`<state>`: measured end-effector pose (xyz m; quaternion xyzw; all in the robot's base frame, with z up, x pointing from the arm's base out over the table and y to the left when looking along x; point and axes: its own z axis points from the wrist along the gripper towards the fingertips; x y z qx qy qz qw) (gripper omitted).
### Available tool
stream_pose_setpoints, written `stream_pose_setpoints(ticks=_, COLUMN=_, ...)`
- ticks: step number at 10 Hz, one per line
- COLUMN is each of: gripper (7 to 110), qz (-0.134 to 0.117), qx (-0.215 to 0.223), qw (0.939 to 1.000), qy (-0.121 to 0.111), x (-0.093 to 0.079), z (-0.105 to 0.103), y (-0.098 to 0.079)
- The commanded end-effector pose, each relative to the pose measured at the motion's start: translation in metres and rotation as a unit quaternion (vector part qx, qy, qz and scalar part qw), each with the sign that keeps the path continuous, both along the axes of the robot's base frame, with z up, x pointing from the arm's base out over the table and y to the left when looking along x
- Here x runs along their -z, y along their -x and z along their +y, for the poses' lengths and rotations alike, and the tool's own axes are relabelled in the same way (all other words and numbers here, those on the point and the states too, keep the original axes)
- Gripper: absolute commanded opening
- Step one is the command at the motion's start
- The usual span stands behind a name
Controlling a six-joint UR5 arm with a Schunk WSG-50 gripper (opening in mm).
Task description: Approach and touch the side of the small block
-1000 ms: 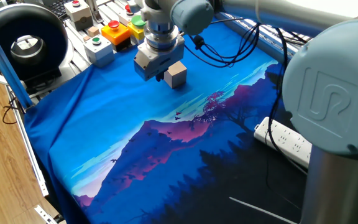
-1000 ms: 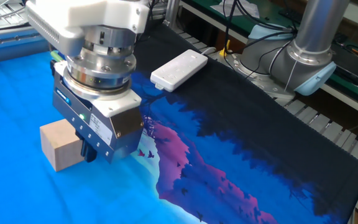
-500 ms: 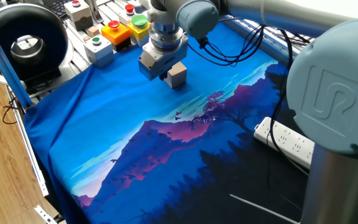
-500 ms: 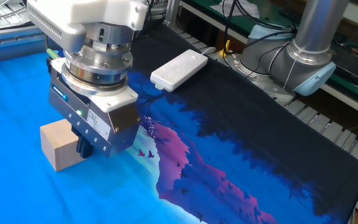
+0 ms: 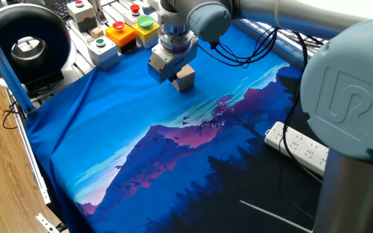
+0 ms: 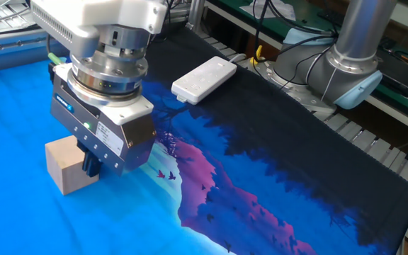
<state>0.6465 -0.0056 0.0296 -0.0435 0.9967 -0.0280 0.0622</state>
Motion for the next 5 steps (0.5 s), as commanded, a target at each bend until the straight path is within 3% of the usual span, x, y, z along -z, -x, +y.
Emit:
stream_pose_setpoints(ticks=1, gripper=7, qz=-0.003, qx=-0.001, qw=1.0, qy=-0.001, x=-0.0006, z=-0.0024, y=-0.0014)
stream_pose_setpoints(ticks=5, gripper=7, qz=-0.009, qx=0.008, qw=0.9998, qy=-0.013, x=0.0004, z=0.0061, y=-0.0037)
